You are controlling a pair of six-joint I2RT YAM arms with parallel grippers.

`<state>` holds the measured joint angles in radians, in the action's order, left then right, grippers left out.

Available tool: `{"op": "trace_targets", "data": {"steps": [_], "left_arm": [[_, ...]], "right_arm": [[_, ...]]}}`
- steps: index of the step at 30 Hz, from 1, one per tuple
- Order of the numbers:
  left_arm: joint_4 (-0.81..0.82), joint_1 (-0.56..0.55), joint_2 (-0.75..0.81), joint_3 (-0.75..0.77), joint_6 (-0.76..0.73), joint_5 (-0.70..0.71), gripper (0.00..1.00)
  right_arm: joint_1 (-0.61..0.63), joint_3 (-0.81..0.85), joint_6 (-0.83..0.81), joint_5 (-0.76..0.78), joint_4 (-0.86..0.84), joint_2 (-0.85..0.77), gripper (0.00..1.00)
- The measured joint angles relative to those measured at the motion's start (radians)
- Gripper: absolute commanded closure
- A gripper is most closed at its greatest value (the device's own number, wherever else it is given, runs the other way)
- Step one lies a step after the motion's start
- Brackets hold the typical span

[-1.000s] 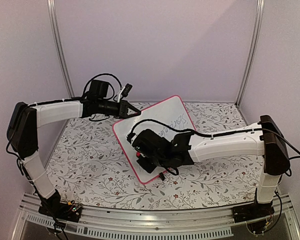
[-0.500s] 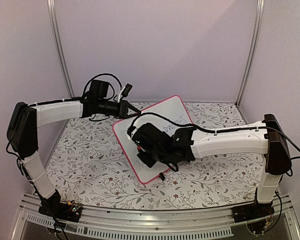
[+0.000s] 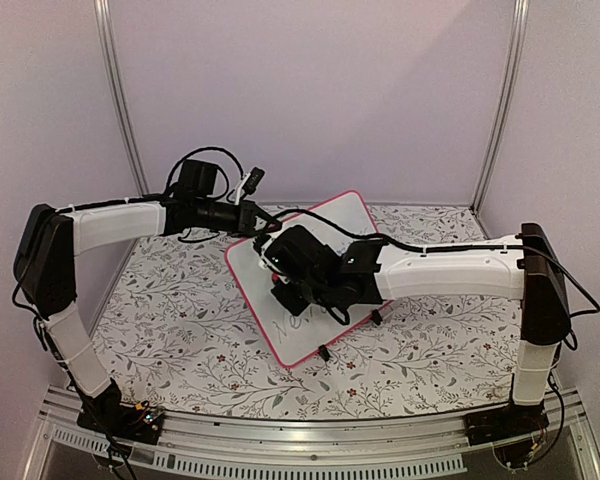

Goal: Erase the whiteboard
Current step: Erase the whiteboard at the center of the board.

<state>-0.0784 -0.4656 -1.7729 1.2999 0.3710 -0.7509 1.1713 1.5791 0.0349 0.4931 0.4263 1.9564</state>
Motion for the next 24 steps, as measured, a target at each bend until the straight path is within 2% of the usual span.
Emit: {"op": "trace_targets", "data": {"steps": [24], "left_arm": [[0.0, 0.0, 0.0, 0.0, 0.0, 0.0, 1.0]], "right_arm": [[0.022, -0.127, 0.082, -0.064, -0.052, -0.045, 1.0]]}}
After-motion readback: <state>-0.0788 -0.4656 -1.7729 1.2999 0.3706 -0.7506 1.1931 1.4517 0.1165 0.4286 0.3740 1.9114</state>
